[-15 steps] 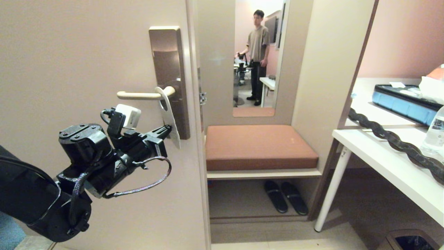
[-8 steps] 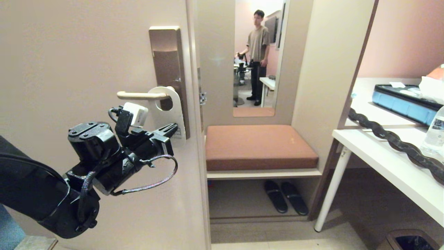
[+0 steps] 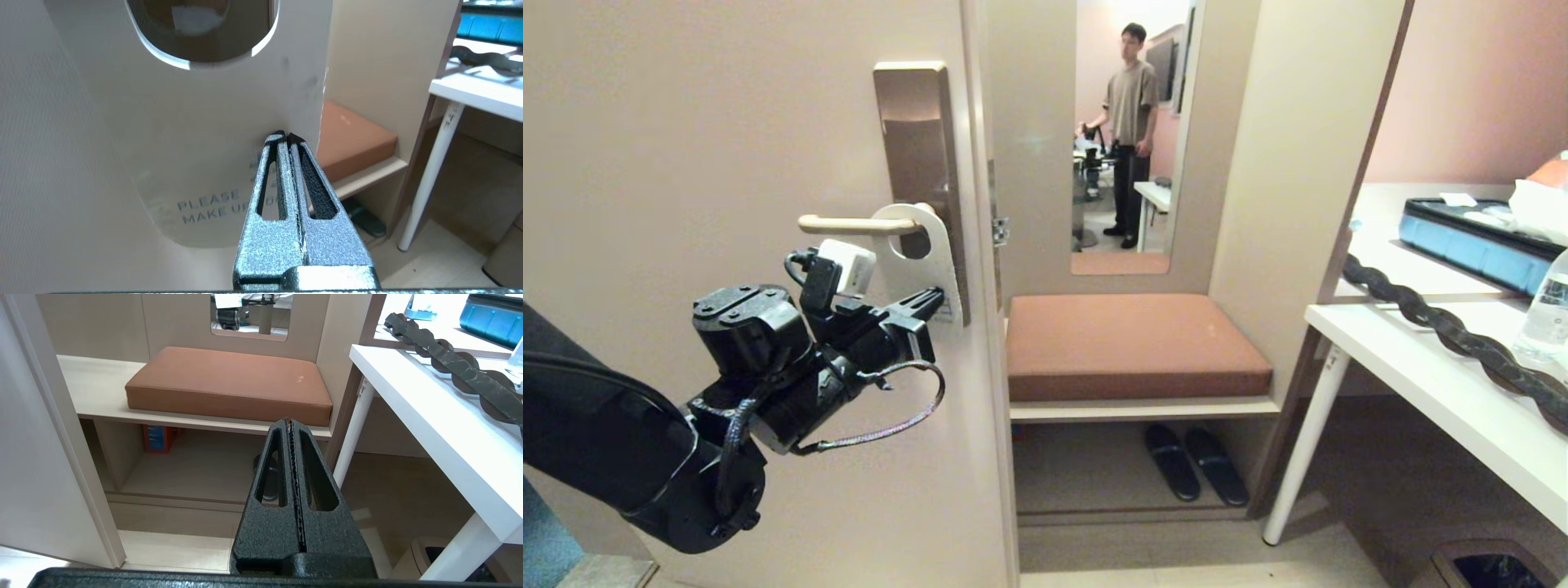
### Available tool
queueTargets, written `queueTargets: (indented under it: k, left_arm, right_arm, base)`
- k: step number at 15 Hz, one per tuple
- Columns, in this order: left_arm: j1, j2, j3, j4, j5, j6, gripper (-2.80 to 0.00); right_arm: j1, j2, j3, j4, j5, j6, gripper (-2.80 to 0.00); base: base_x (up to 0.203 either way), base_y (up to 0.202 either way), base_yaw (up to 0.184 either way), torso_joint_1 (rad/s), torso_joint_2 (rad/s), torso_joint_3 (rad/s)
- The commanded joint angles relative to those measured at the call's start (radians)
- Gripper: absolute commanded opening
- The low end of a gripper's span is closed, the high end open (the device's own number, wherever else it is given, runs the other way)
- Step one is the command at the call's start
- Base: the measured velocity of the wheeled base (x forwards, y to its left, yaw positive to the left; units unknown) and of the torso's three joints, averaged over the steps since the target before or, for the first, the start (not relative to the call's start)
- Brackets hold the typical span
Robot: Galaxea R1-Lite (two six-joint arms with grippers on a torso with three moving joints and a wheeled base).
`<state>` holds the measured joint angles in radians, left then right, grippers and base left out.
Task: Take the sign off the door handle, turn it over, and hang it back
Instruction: Hang the sign back with the other side facing out
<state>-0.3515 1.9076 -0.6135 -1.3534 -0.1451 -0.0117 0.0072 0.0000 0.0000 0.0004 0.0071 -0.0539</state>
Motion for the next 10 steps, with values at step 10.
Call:
queueTargets:
  k: [10]
  left_arm:
    - [-0.001,0.019,-0.044,-0.009,0.001,0.002,-2.80]
  right_arm:
    - [0.000,0.000,0.000,0.000,0.001,-0.001,-2.80]
  base:
    - [0.000,0.000,0.000,0.000,0.00,0.000]
